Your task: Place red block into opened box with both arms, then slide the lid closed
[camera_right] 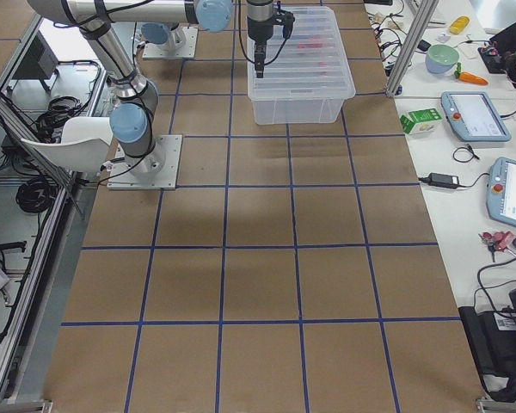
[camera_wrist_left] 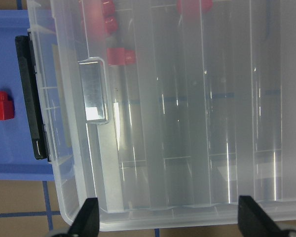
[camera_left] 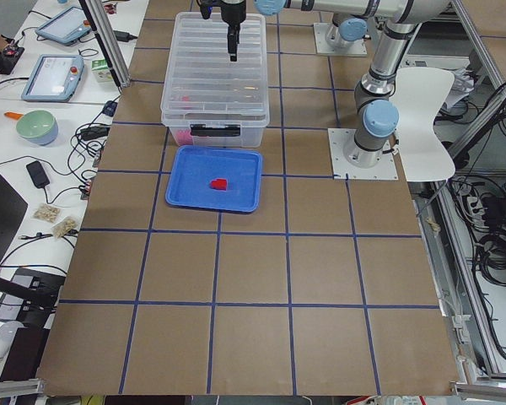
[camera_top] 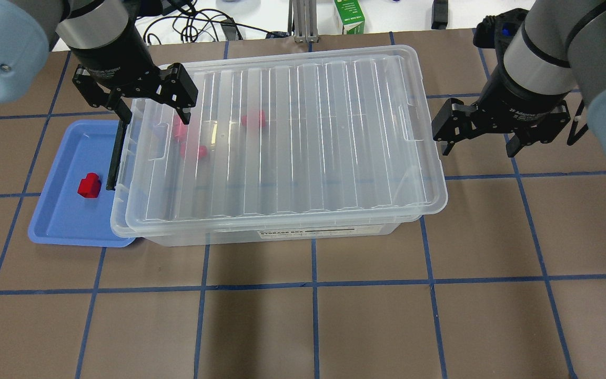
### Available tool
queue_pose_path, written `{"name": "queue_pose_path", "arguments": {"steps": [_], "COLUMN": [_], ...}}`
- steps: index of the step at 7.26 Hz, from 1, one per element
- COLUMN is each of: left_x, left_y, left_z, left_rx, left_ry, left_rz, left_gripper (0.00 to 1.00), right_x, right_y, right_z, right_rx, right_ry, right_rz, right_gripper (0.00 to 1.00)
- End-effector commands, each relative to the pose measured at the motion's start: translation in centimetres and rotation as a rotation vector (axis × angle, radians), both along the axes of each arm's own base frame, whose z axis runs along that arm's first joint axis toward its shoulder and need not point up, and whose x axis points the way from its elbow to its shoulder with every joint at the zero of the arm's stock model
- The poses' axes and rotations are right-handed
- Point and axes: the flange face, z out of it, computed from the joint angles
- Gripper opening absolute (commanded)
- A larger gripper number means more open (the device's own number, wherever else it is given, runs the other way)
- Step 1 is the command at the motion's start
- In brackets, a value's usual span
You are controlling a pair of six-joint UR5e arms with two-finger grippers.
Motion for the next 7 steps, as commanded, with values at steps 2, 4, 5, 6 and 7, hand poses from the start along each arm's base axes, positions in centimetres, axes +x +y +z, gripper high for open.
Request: {"name": "queue_pose_path", "arguments": {"steps": [2,4,5,6,7], "left_x": [0.0,0.0,-0.1,-0.1,-0.1], "left_y": [-0.1,-0.1,-0.1,-0.2,-0.1], "left_z": [-0.1,-0.2,-0.2,-0.1,-0.2], "left_rx": [0.001,0.003,0.003,0.002,0.003], "left_ry": [0.003,0.003,0.004,0.005,0.004], "left_rz": [0.002,0.002,0.002,0.002,0.002], "left_gripper": [1.00,1.00,1.00,1.00,1.00], "right_x": [0.0,0.1,0.0,0.0,-0.1], "right_y": [0.1,0.1,0.1,0.0,0.0], "right_z": [-0.3,-0.3,-0.3,-0.5,-2.0], "right_rx": [0.007,0.009,0.009,0.012,0.039], "right_ry": [0.001,-0.005,-0.002,-0.005,-0.001], "right_rz": [0.000,0.000,-0.002,0.002,0.012], "right_gripper": [1.00,1.00,1.00,1.00,1.00]}}
